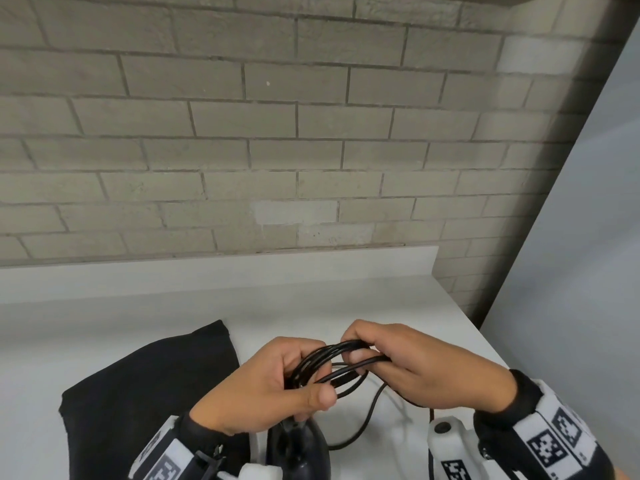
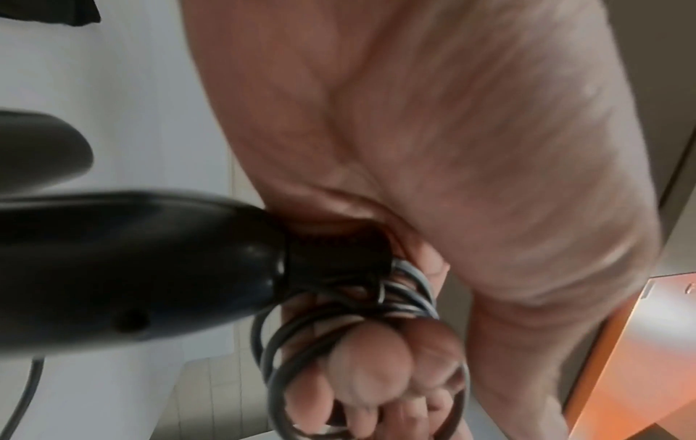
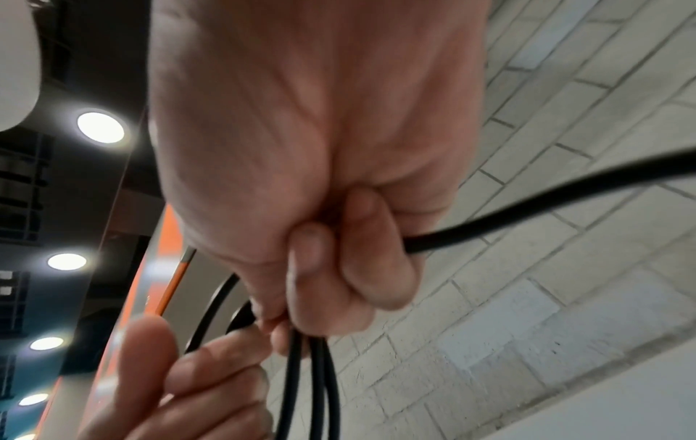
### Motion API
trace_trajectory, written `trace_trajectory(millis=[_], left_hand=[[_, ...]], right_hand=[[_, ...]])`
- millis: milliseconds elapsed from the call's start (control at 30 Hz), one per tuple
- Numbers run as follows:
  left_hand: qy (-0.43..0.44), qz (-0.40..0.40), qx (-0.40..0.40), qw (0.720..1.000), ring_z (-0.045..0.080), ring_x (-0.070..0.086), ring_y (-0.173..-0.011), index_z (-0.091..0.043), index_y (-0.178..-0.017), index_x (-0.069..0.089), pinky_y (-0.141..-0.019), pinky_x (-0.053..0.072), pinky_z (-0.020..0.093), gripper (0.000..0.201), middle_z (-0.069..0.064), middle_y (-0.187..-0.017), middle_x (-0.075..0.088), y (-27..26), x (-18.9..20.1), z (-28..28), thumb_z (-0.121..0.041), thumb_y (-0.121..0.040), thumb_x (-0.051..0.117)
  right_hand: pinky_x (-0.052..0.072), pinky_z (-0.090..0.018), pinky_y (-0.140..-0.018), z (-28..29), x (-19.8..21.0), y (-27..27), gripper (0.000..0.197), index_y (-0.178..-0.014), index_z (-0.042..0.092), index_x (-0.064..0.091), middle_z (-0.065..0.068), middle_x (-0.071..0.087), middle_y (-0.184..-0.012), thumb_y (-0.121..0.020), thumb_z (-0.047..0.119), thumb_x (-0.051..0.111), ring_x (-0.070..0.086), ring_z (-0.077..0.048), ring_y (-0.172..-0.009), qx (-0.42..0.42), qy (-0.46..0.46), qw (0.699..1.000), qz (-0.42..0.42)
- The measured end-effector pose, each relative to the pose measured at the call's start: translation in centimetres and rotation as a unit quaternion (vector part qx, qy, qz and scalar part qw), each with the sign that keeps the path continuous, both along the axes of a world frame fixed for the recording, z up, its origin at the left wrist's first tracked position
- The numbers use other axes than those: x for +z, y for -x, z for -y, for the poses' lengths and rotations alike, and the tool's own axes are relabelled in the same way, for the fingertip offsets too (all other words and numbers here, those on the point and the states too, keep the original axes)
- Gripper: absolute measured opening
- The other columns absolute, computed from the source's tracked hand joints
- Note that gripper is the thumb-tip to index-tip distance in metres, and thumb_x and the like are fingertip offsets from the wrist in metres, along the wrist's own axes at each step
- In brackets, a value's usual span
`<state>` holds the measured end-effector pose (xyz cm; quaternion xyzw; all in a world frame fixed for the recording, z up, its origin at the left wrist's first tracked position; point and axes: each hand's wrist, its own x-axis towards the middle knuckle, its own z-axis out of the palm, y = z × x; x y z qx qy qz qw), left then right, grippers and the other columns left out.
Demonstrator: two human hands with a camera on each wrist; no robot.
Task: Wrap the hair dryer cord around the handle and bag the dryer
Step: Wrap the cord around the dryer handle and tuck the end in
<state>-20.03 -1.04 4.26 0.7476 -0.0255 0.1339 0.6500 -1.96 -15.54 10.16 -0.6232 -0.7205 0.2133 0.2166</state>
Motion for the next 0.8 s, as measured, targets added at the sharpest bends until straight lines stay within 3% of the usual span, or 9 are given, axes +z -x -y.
trace_trajectory(millis=[33, 100, 167, 300, 433, 533, 633, 700, 800], left_hand=[[0.000, -0.003, 0.001, 1.000, 0.014, 0.055, -0.053, -0.008, -0.082, 0.060, -0.057, 0.051, 0.032, 0.047, 0.029, -0.067, 0.057, 0.1, 0.0, 0.0, -0.052, -0.079, 0.074], [0.009, 0.002, 0.003, 1.000, 0.020, 0.059, -0.058, -0.004, -0.084, 0.059, -0.069, 0.054, 0.054, 0.047, 0.013, -0.061, 0.060, 0.2, -0.1, 0.1, -0.050, -0.084, 0.070], [0.021, 0.008, 0.006, 1.000, 0.025, 0.062, -0.066, 0.003, -0.088, 0.057, -0.081, 0.048, 0.065, 0.052, 0.000, -0.064, 0.065, 0.0, -0.4, 0.4, -0.048, -0.089, 0.065], [0.053, 0.029, 0.039, 0.997, 0.021, 0.063, -0.060, -0.001, -0.084, 0.055, -0.090, 0.052, 0.047, 0.048, -0.001, -0.056, 0.057, -0.4, -0.9, 1.0, -0.048, -0.091, 0.063], [0.095, 0.064, 0.096, 0.989, 0.016, 0.048, -0.044, -0.005, -0.074, 0.051, -0.071, 0.055, 0.042, 0.050, -0.002, -0.048, 0.038, -1.2, -1.5, 1.3, -0.050, -0.090, 0.065], [0.111, 0.068, 0.109, 0.985, 0.014, 0.036, -0.040, -0.017, -0.069, 0.052, -0.061, 0.051, 0.035, 0.044, -0.004, -0.047, 0.033, -1.5, -1.4, 1.6, -0.056, -0.086, 0.067], [0.118, 0.061, 0.110, 0.985, 0.013, 0.031, -0.039, -0.022, -0.068, 0.053, -0.055, 0.048, 0.031, 0.043, -0.004, -0.047, 0.032, -1.7, -1.3, 1.7, -0.059, -0.084, 0.068], [0.118, 0.045, 0.115, 0.985, 0.012, 0.030, -0.039, -0.022, -0.067, 0.052, -0.052, 0.044, 0.029, 0.044, -0.005, -0.048, 0.033, -1.8, -1.2, 1.7, -0.061, -0.082, 0.068], [0.108, 0.027, 0.121, 0.986, 0.012, 0.027, -0.041, -0.021, -0.067, 0.050, -0.048, 0.037, 0.028, 0.048, -0.006, -0.049, 0.033, -1.6, -1.0, 1.5, -0.064, -0.079, 0.069]], right_hand=[[0.041, -0.020, -0.065, 0.1, 0.1, -0.1, 0.011, -0.097, 0.023, 0.051, 0.012, 0.058, -0.082, -0.100, 0.014, 0.047, 0.051, -0.007, -0.073, 0.002, 0.007, 1.000, -0.015], [0.037, -0.011, -0.059, 0.3, 0.3, -0.4, 0.012, -0.091, 0.024, 0.053, 0.019, 0.055, -0.073, -0.100, 0.017, 0.051, 0.050, -0.001, -0.062, -0.002, 0.038, 0.997, -0.067], [0.035, -0.013, -0.054, 0.3, 0.2, -0.8, 0.013, -0.087, 0.023, 0.055, 0.020, 0.054, -0.068, -0.100, 0.020, 0.052, 0.043, -0.003, -0.054, -0.009, 0.069, 0.990, -0.122], [0.034, -0.018, -0.050, 0.2, -1.4, -1.2, 0.013, -0.090, 0.017, 0.054, 0.008, 0.060, -0.076, -0.101, 0.023, 0.050, 0.036, -0.013, -0.053, 0.010, 0.082, 0.965, -0.251], [0.028, -0.018, -0.047, -0.3, -2.7, -1.1, 0.025, -0.091, 0.019, 0.057, 0.006, 0.060, -0.075, -0.094, 0.044, 0.056, 0.030, -0.013, -0.050, 0.013, 0.064, 0.936, -0.346], [0.033, -0.020, -0.051, -0.4, -3.1, -1.0, 0.025, -0.089, 0.010, 0.056, 0.003, 0.065, -0.076, -0.100, 0.031, 0.051, 0.036, -0.010, -0.052, -0.030, 0.000, 0.960, -0.280], [0.037, -0.014, -0.055, -0.3, -3.4, -0.4, 0.018, -0.094, 0.007, 0.058, -0.001, 0.069, -0.077, -0.101, 0.020, 0.048, 0.044, -0.002, -0.053, -0.066, -0.057, 0.965, -0.246], [0.039, -0.012, -0.058, -0.3, -3.8, 0.0, 0.013, -0.108, 0.016, 0.056, 0.006, 0.068, -0.091, -0.100, 0.024, 0.050, 0.049, -0.003, -0.055, -0.090, -0.093, 0.972, -0.198], [0.041, -0.015, -0.060, -0.1, -4.6, 0.1, 0.032, -0.124, 0.042, 0.038, 0.027, 0.049, -0.109, -0.094, 0.051, 0.047, 0.048, -0.009, -0.057, -0.141, -0.186, 0.972, 0.006]])
